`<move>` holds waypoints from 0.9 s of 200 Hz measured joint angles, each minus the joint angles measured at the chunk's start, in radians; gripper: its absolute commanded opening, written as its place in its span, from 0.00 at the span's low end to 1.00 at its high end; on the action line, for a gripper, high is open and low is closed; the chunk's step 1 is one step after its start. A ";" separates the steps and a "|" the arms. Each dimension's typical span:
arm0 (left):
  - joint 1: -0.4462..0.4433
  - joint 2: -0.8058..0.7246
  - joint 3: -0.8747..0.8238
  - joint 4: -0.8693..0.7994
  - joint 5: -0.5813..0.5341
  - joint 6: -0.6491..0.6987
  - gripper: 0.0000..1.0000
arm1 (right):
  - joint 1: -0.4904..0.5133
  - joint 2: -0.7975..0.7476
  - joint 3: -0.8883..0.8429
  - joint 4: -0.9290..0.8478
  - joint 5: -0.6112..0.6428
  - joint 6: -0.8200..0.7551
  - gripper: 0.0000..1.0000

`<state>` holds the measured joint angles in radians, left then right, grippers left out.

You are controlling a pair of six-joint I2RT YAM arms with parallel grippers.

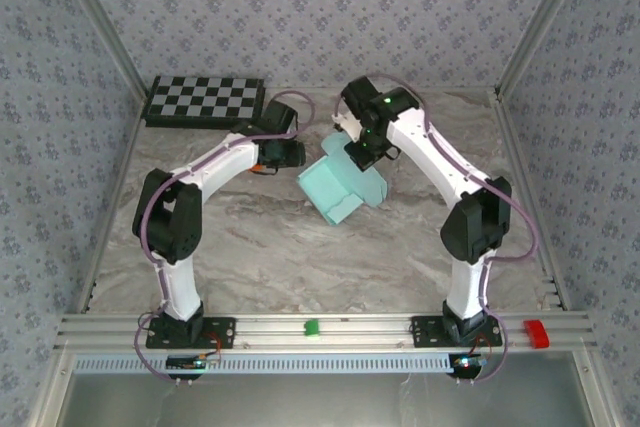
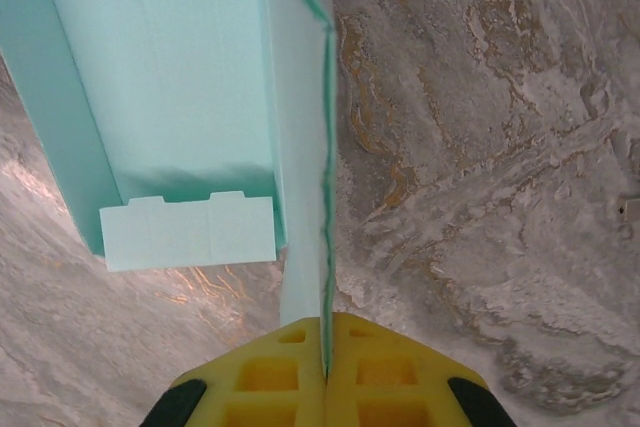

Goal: Fold the paper box

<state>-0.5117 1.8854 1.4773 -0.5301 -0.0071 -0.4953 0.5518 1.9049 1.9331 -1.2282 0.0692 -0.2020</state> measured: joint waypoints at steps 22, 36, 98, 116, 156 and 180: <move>0.006 0.000 -0.054 0.013 0.026 -0.014 0.31 | 0.018 0.045 0.062 -0.032 0.031 -0.049 0.01; 0.008 0.000 -0.082 0.017 0.043 -0.026 0.28 | 0.026 0.072 0.097 -0.050 0.050 -0.075 0.02; 0.008 0.000 -0.203 0.113 0.120 -0.099 0.26 | 0.055 0.152 0.174 -0.079 0.118 -0.177 0.06; 0.008 0.000 -0.227 0.130 0.139 -0.116 0.25 | 0.067 0.170 0.195 -0.084 0.134 -0.203 0.07; 0.008 -0.019 -0.252 0.167 0.153 -0.136 0.25 | 0.082 0.190 0.227 -0.093 0.171 -0.245 0.07; 0.008 -0.046 -0.258 0.189 0.153 -0.143 0.26 | 0.086 0.190 0.238 -0.092 0.195 -0.286 0.08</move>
<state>-0.5037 1.8393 1.2190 -0.3412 0.1455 -0.6380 0.6380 2.0953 2.1715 -1.3197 0.2638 -0.4885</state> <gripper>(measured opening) 0.256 0.076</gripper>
